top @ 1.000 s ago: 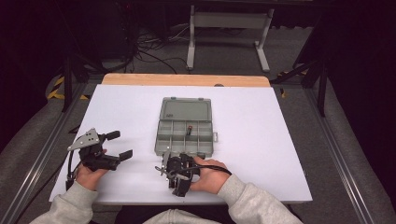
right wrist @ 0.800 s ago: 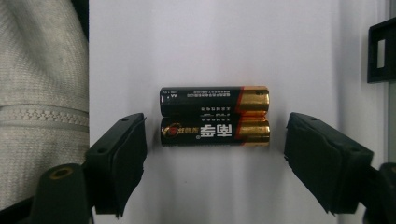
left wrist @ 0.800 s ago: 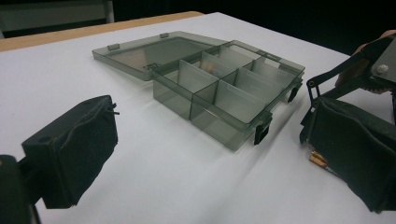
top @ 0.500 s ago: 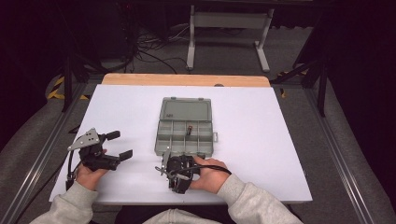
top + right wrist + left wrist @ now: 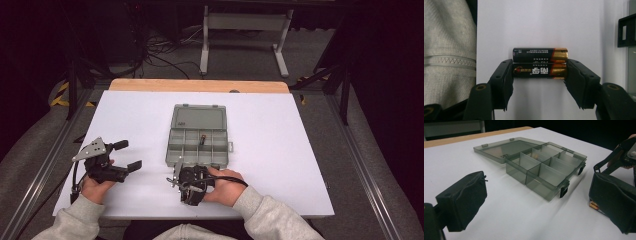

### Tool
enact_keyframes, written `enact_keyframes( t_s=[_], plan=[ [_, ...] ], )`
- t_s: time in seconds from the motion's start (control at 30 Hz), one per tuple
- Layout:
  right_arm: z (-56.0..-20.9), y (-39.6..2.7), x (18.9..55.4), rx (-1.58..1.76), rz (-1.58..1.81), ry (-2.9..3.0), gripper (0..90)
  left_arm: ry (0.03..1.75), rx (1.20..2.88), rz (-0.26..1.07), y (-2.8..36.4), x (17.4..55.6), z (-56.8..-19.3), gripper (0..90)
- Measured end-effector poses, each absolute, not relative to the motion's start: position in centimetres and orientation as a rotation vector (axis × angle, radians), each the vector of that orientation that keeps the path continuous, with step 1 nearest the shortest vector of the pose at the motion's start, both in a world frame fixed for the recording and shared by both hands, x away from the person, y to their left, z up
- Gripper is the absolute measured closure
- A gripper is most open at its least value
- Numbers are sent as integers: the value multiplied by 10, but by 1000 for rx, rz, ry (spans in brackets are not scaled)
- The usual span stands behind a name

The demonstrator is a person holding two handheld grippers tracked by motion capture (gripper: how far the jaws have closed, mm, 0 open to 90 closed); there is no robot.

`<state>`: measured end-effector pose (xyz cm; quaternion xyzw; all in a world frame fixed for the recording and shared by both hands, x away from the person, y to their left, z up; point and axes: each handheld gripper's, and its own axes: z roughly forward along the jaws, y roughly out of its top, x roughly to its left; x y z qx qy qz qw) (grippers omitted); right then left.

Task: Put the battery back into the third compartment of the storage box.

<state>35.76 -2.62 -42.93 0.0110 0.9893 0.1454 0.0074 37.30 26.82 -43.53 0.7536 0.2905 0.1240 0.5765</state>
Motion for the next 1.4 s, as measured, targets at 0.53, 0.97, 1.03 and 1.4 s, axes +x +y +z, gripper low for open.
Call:
enact_keyframes(
  t_s=[0.53,0.97,1.03,1.4],
  plan=[
    [-399,-33,365,43,522,3069,411,679,1766,291,268,373,-435,20],
    [-372,-42,386,63,574,3032,412,678,1769,288,269,373,-435,20],
    [-369,-42,388,68,571,3034,411,679,1768,289,269,373,-435,20],
    [-354,-51,412,100,586,3007,412,681,1765,290,269,373,-435,20]
  ],
)
